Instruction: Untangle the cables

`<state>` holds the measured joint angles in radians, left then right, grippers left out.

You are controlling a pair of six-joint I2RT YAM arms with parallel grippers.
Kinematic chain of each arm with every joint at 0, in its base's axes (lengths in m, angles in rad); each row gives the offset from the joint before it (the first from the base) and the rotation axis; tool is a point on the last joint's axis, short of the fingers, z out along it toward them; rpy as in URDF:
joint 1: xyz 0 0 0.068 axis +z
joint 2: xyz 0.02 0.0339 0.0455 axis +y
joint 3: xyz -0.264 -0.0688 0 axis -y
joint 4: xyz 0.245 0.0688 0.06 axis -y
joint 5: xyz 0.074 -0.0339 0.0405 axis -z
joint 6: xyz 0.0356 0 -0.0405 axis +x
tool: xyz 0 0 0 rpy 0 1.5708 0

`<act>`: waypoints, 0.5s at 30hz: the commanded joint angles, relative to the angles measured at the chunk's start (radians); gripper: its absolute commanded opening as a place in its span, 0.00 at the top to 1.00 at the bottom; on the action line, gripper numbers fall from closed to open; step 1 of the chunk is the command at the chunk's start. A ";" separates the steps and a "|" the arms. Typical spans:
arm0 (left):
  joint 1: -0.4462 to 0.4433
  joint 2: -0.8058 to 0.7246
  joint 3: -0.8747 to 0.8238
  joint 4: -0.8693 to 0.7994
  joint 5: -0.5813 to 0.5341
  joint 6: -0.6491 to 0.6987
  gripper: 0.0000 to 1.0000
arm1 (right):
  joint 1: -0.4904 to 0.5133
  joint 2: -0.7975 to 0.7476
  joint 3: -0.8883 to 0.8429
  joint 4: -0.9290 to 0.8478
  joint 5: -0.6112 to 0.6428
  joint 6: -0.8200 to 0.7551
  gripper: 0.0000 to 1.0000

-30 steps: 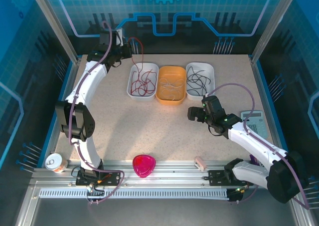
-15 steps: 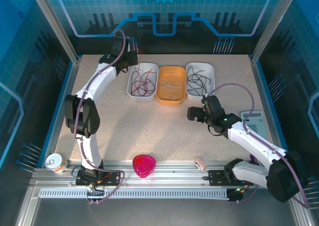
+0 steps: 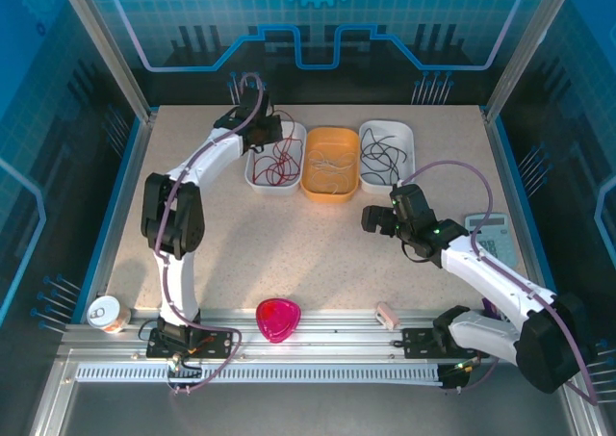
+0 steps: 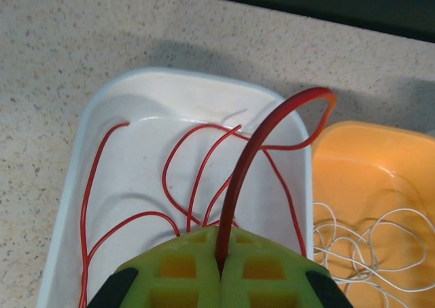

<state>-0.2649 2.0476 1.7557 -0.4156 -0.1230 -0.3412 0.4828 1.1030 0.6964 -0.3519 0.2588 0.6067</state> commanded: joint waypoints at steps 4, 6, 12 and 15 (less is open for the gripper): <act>0.012 0.080 0.061 -0.115 -0.043 -0.046 1.00 | -0.016 -0.026 0.004 -0.020 -0.003 0.021 0.00; 0.015 0.115 0.103 -0.172 -0.073 -0.057 1.00 | -0.015 -0.027 0.001 -0.018 -0.007 0.024 0.00; 0.015 0.186 0.194 -0.291 -0.142 -0.061 1.00 | -0.015 -0.030 -0.002 -0.015 -0.016 0.025 0.00; 0.015 0.193 0.205 -0.320 -0.164 -0.059 1.00 | -0.015 -0.034 -0.005 -0.015 -0.018 0.026 0.00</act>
<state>-0.2535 2.2261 1.9167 -0.6479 -0.2325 -0.3878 0.4828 1.0916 0.6964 -0.3515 0.2504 0.6144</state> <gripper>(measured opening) 0.052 0.996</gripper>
